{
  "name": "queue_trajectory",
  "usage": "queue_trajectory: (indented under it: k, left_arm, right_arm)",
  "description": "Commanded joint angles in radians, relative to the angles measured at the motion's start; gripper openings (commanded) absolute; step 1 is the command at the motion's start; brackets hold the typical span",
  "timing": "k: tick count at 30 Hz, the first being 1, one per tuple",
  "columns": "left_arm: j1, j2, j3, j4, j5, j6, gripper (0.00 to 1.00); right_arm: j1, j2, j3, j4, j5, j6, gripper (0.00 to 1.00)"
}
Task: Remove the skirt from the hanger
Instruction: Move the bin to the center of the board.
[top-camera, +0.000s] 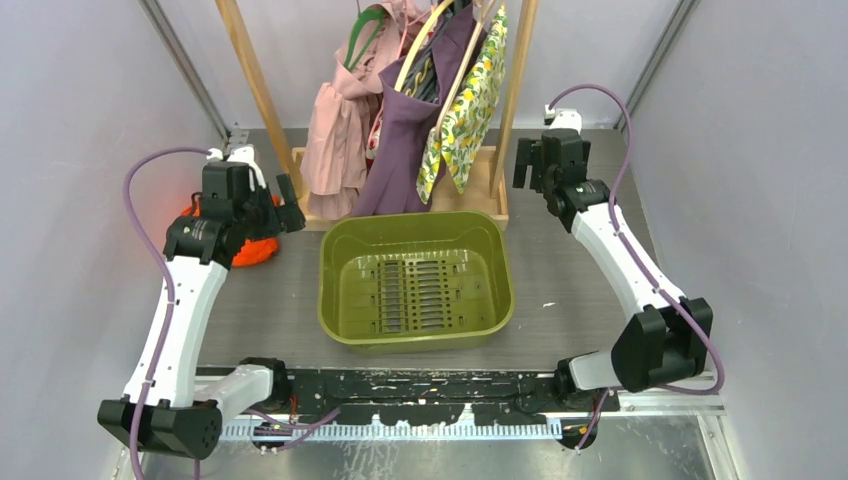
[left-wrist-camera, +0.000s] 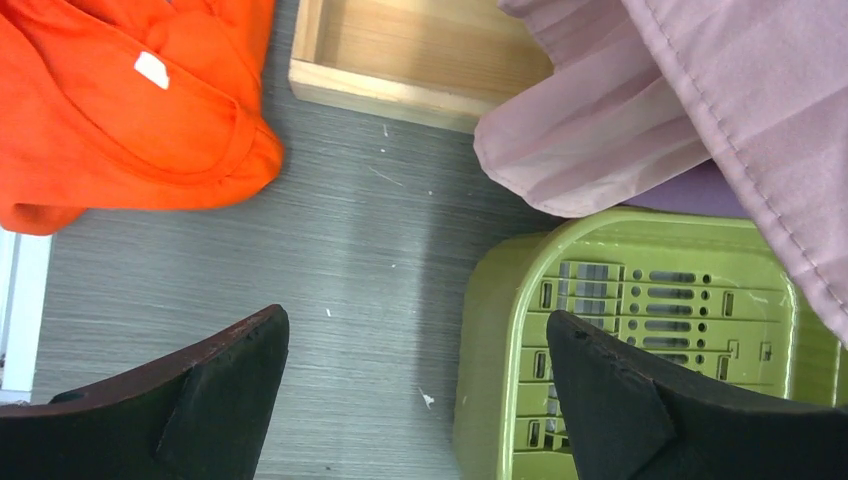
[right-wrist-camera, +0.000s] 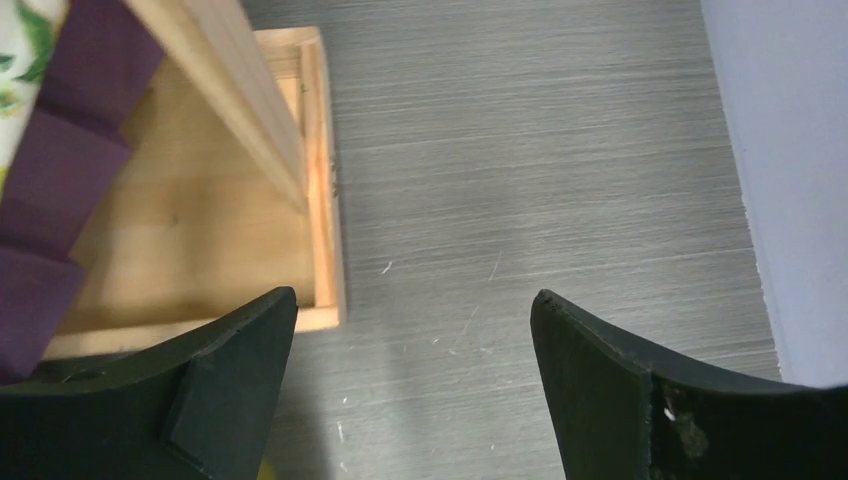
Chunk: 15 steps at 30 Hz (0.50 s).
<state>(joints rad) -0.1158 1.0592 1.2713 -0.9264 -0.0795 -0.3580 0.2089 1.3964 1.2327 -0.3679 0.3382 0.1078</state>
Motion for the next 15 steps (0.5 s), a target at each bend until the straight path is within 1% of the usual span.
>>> queue_trajectory:
  k: [1, 4, 10, 13, 15]
  left_arm:
    - [0.001, 0.003, 0.0, 0.034, 0.078, 0.044, 0.99]
    - [0.001, -0.004, -0.016, 0.046, 0.135, 0.063, 0.99]
    - [-0.001, -0.037, -0.104, 0.097, 0.373, 0.089, 0.99]
    - [-0.015, -0.069, -0.124, 0.137, 0.416, 0.091, 0.99]
    - [-0.021, -0.083, -0.128, 0.138, 0.416, 0.098, 0.99]
  right_arm:
    - [0.024, -0.094, 0.005, -0.059, 0.002, 0.04, 0.91]
    - [0.052, -0.151, -0.01, -0.105, 0.008, 0.049, 0.9]
    - [0.107, -0.205, -0.026, -0.225, -0.076, 0.081, 0.76]
    - [0.144, -0.209, -0.008, -0.293, -0.097, 0.083, 0.71]
    - [0.173, -0.216, 0.002, -0.329, -0.131, 0.087, 0.63]
